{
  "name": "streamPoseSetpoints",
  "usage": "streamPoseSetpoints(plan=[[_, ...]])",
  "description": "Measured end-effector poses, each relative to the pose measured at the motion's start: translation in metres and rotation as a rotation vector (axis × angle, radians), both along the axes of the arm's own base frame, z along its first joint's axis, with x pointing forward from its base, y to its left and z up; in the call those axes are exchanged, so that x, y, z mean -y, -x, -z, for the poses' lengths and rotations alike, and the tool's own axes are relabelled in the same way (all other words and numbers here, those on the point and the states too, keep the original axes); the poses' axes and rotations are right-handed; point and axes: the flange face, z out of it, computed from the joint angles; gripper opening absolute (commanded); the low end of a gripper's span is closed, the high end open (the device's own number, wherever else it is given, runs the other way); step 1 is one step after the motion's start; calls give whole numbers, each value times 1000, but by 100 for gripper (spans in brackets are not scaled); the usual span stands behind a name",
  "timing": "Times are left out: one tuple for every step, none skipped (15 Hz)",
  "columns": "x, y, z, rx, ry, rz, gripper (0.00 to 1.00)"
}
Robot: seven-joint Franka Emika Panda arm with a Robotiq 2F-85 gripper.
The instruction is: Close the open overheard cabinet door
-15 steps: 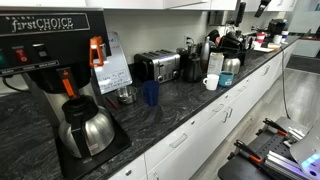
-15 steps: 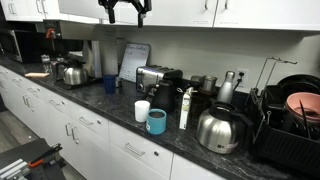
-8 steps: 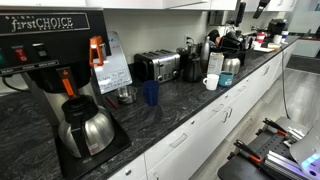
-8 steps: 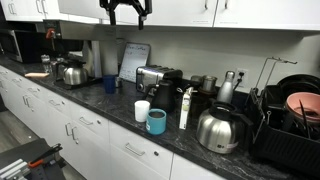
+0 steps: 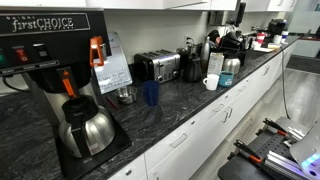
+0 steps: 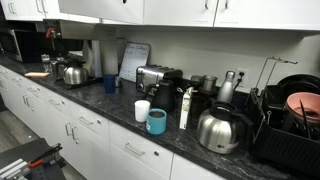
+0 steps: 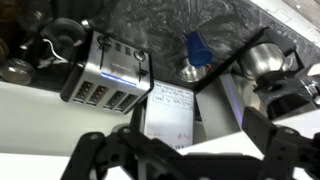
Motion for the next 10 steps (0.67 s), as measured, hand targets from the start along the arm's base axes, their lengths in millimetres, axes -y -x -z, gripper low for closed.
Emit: streamPoseSetpoints(plan=[[-4,0,-2,4,-6,-7,100],[-3,0,-1,1,-5,-4,100],[-2,0,0,-1,-6,-1,100],[-1,0,1,-1,-7,1,100],[-1,0,1,-1,-7,1,100],[-1,0,1,-1,-7,1,100],[-1,0,1,-1,-7,1,100],[-1,0,1,-1,-7,1,100],[-2,0,0,0,-9,-1,100],[-4,2,-2,6,-18,-6,100]])
